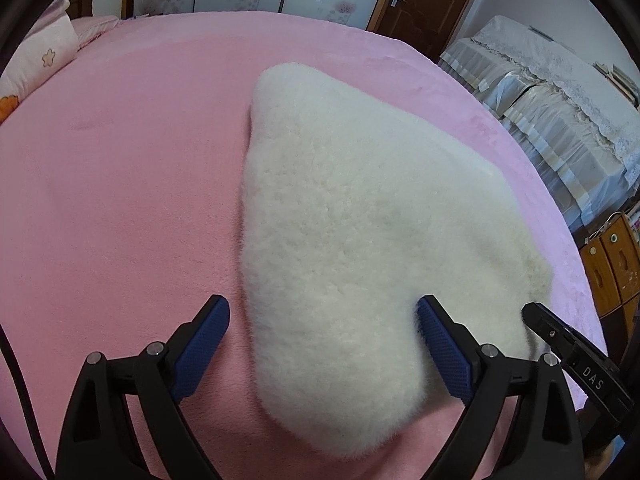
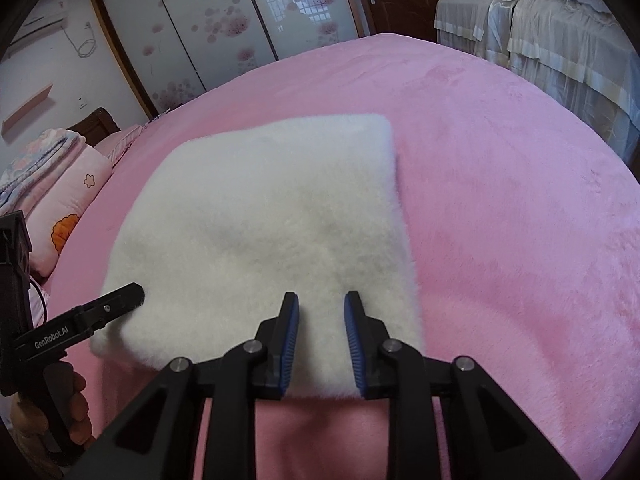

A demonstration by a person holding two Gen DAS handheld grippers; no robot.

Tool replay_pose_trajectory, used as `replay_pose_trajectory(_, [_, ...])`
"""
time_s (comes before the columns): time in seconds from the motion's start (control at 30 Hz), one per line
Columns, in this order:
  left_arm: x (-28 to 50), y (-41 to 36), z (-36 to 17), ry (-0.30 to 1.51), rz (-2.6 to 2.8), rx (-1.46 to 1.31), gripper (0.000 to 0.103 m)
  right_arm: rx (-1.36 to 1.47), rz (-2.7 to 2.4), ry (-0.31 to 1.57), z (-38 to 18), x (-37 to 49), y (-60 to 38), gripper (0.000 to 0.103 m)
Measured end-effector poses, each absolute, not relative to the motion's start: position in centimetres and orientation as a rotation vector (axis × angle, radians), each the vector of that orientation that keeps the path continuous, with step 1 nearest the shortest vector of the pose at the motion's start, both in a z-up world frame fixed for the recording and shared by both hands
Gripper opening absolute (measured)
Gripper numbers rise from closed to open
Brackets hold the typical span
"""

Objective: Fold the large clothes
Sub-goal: 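Release the bundle and pull both tools back from it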

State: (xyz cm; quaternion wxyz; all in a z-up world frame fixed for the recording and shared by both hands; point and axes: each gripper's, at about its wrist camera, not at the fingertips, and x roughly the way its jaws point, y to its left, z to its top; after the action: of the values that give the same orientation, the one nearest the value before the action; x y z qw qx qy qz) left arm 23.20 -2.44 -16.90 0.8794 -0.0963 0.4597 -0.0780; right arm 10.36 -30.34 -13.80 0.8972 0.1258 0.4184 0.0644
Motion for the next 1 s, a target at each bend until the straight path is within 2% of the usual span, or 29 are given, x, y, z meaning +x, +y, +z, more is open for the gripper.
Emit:
replay_pose_trajectory(0.33, [22.7,-2.3,-16.1,0.986,-0.157,-0.186,0.094,0.249,0.137,0.89,-13.9,10.5,-28.2,0.065])
replay_pose_trajectory(0.7, [20.8,-0.8,-14.3,1.026,-0.122,-0.201,0.094,0.297,0.154,0.932,-14.3,9.3,-27.3,0.097])
replay_pose_trajectory(0.83, [19.5,0.0,-13.5,1.035,-0.131,-0.213,0.094,0.306,0.145,1.016,-14.4,8.8,-27.0,0.099])
replay_pose_trajectory(1.0, [17.7,0.9,-12.2,1.029,-0.153,-0.229,0.094,0.488,0.202,1.15,-15.7,6.8,-28.1,0.099])
